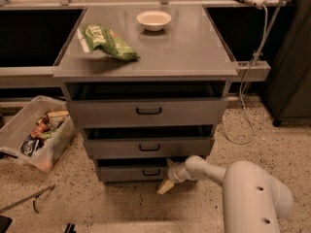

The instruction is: Open bottom drawer

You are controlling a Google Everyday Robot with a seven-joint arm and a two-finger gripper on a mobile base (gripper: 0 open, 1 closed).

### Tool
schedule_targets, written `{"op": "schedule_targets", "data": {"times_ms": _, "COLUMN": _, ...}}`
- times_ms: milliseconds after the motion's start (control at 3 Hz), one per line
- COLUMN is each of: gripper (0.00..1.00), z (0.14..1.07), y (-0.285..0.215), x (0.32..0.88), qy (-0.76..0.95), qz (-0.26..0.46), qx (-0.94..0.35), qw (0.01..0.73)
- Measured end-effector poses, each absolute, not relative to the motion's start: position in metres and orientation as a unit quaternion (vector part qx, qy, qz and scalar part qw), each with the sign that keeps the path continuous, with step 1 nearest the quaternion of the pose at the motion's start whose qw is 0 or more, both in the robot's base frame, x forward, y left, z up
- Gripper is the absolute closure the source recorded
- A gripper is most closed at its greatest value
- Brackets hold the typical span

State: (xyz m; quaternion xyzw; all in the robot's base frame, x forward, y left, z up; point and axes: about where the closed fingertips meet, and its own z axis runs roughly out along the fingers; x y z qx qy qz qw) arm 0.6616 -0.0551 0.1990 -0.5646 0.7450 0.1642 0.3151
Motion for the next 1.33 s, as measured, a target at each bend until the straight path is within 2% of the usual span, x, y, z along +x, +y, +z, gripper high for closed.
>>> {"op": "schedule_targets", "data": {"times_ms": 667, "gripper": 0.0, "z": 0.192, "y": -0.05, "x": 0.611, "qy": 0.753, "qz": 0.217, "qx": -0.552, "qw": 0.286}}
{"op": "schedule_targets", "data": {"times_ms": 1000, "gripper": 0.0, "z": 0.191, "y": -0.049, "x": 0.609, "qy": 0.752, "qz": 0.218, "qx": -0.553, "qw": 0.284}}
{"op": "schedule_targets", "data": {"times_ms": 1333, "gripper": 0.0, "z": 0.185, "y": -0.049, "x": 0.584, "qy": 0.758, "qz": 0.231, "qx": -0.556, "qw": 0.252}}
